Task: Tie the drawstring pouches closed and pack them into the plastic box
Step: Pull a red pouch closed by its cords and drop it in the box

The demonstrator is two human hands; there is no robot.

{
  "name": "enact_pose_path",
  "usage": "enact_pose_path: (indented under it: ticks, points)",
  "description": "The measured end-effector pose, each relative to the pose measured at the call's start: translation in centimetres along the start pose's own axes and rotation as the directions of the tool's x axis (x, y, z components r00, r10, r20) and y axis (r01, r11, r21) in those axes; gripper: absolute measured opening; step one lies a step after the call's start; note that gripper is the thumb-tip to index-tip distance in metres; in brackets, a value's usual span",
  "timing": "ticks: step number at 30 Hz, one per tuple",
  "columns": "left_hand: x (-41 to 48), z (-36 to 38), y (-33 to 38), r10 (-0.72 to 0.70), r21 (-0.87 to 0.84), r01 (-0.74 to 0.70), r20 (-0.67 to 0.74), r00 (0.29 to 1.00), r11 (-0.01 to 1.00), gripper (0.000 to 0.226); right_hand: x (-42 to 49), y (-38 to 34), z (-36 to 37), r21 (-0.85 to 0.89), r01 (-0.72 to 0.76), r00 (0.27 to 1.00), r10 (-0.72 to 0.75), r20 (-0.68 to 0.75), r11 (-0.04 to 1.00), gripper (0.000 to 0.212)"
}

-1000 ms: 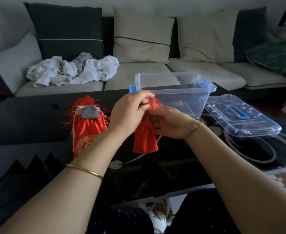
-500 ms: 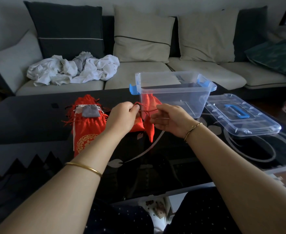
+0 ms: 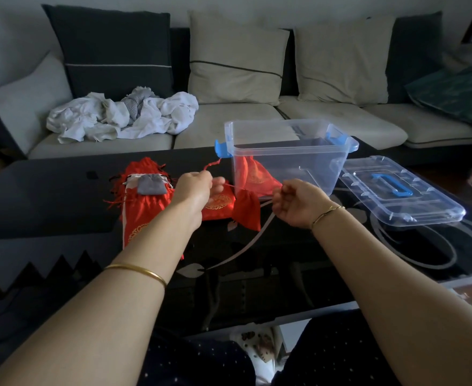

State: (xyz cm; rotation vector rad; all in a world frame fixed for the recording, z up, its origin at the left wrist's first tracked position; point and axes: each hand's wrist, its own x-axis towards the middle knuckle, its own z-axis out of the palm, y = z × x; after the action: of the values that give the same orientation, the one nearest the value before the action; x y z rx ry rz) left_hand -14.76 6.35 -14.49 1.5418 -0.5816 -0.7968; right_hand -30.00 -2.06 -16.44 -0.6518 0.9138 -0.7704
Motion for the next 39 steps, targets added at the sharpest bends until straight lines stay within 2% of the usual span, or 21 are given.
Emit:
enact_pose_path:
  ticks: [2, 4, 5, 9, 13, 15, 18, 20, 22, 24, 26, 28, 31, 36, 39]
  points:
    - [-0.3, 0.4, 0.4, 0.048, -0.195, -0.027, 0.104, 0.993, 0.980, 0.029, 0.0, 0.0, 0.0, -0.036, -0.004, 1.000, 0.003, -0.009, 0.999, 0.037]
    - [-0.5, 0.6, 0.6, 0.098, -0.286, -0.039, 0.195, 0.976, 0.957, 0.033, -0.1, 0.0, 0.4, -0.049, 0.020, 1.000, -0.020, -0.003, 0.999, 0.036]
    - [-0.5, 0.6, 0.5, 0.119, -0.256, -0.062, 0.213, 0.970, 0.965, 0.034, -0.2, -0.1, 0.6, -0.049, 0.041, 0.999, -0.041, 0.003, 0.998, 0.035]
    - [-0.1, 0.3, -0.3, 0.129, 0.050, -0.147, 0.267, 0.955, 0.988, 0.032, -0.8, -0.4, 1.0, -0.060, 0.168, 0.983, -0.163, 0.081, 0.984, 0.033]
    - [-0.2, 0.4, -0.9, 0.077, 0.248, -0.195, 0.415, 0.907, 0.949, 0.016, -1.8, -0.5, 1.7, -0.208, 0.335, 0.933, -0.293, 0.209, 0.919, 0.029]
    - [-0.4, 0.6, -0.8, 0.067, 0.304, -0.223, 0.450, 0.890, 0.926, 0.015, -2.0, -0.4, 2.1, -0.274, 0.395, 0.908, -0.328, 0.259, 0.877, 0.029]
    - [-0.8, 0.7, -0.6, 0.068, 0.314, -0.233, 0.459, 0.886, 0.920, 0.014, -2.2, -0.2, 2.6, -0.334, 0.408, 0.900, -0.313, 0.303, 0.850, 0.028]
    - [-0.9, 0.8, -0.5, 0.063, 0.298, -0.220, 0.459, 0.886, 0.929, 0.012, -2.0, -0.1, 2.6, -0.429, 0.366, 0.925, -0.272, 0.265, 0.826, 0.030]
    - [-0.9, 0.8, -0.6, 0.050, 0.277, -0.193, 0.451, 0.891, 0.941, 0.011, -1.9, 0.1, 2.4, -0.527, 0.272, 0.957, -0.171, 0.233, 0.806, 0.033]
    - [-0.9, 0.7, -0.6, 0.038, 0.258, -0.164, 0.433, 0.901, 0.952, 0.011, -1.9, 0.5, 2.3, -0.558, 0.221, 0.961, -0.079, 0.267, 0.800, 0.022]
    - [-0.8, 0.6, -0.6, 0.028, 0.242, -0.137, 0.408, 0.913, 0.960, 0.009, -1.8, 0.5, 2.2, -0.575, 0.280, 0.946, -0.118, 0.302, 0.769, 0.010]
    - [-0.7, 0.5, -0.6, 0.020, 0.222, -0.111, 0.376, 0.926, 0.969, 0.009, -1.8, 0.4, 2.2, -0.577, 0.359, 0.925, -0.195, 0.326, 0.734, 0.008]
    - [-0.5, 0.4, -0.7, 0.019, 0.218, -0.095, 0.325, 0.945, 0.971, 0.009, -1.9, 0.5, 2.2, -0.638, 0.464, 0.883, -0.260, 0.392, 0.614, 0.013]
    - [-0.3, 0.3, -0.7, 0.006, 0.219, -0.065, 0.260, 0.965, 0.973, 0.009, -1.3, 1.0, 2.1, -0.732, 0.634, 0.751, -0.427, 0.504, 0.250, 0.011]
    - [-0.4, 0.5, -0.6, -0.008, 0.204, -0.041, 0.235, 0.972, 0.978, 0.011, -1.0, 1.1, 2.0, -0.734, 0.663, 0.699, -0.471, 0.538, 0.147, 0.012]
